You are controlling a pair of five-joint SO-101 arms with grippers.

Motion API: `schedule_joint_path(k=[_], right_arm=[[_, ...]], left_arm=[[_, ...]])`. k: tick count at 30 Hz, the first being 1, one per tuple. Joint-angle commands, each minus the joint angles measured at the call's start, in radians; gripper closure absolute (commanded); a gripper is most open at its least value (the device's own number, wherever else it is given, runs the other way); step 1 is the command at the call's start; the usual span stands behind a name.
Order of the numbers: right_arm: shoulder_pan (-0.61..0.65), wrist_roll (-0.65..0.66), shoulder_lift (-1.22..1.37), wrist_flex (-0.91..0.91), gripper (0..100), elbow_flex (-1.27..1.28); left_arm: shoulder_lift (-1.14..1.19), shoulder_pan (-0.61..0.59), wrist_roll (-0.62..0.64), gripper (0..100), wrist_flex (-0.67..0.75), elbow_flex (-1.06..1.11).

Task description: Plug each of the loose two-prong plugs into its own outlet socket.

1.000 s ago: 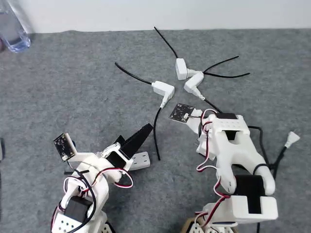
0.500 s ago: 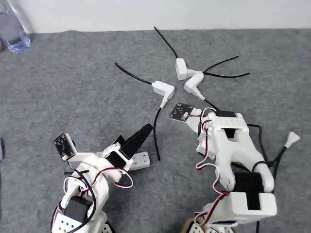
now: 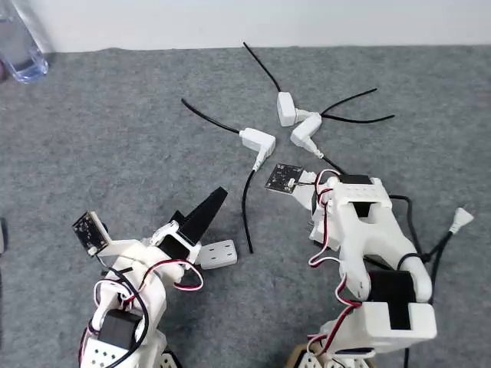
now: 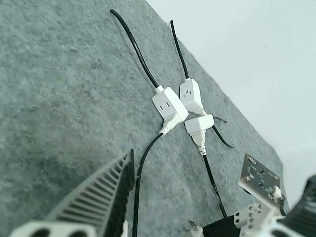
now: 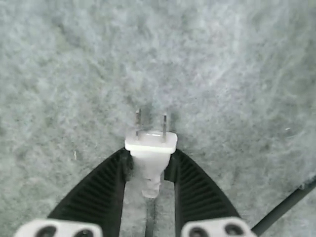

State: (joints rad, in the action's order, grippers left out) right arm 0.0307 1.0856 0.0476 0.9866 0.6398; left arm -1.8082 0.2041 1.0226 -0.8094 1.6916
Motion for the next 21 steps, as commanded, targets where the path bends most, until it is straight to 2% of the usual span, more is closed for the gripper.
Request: schedule_joint_path(k=[1, 8, 13, 21], right_arm=[[0.015, 0.012, 0.010, 0.025, 99.0, -0.002], [0.015, 0.005, 0.002, 0.025, 99.0, 0.005], [0.016, -0.074, -0.005, 0.016, 99.0, -0.003], [0.024, -0.072, -0.216, 0.077, 99.0, 0.006]], left_arm=[[-0.008, -0.006, 0.000, 52, -0.006, -0.008], [-0.006, 0.000, 0.000, 52, -0.006, -0.008], [-0.006, 0.000, 0.000, 52, -0.006, -0.008], [-0.008, -0.003, 0.000, 52, -0.006, -0.008]])
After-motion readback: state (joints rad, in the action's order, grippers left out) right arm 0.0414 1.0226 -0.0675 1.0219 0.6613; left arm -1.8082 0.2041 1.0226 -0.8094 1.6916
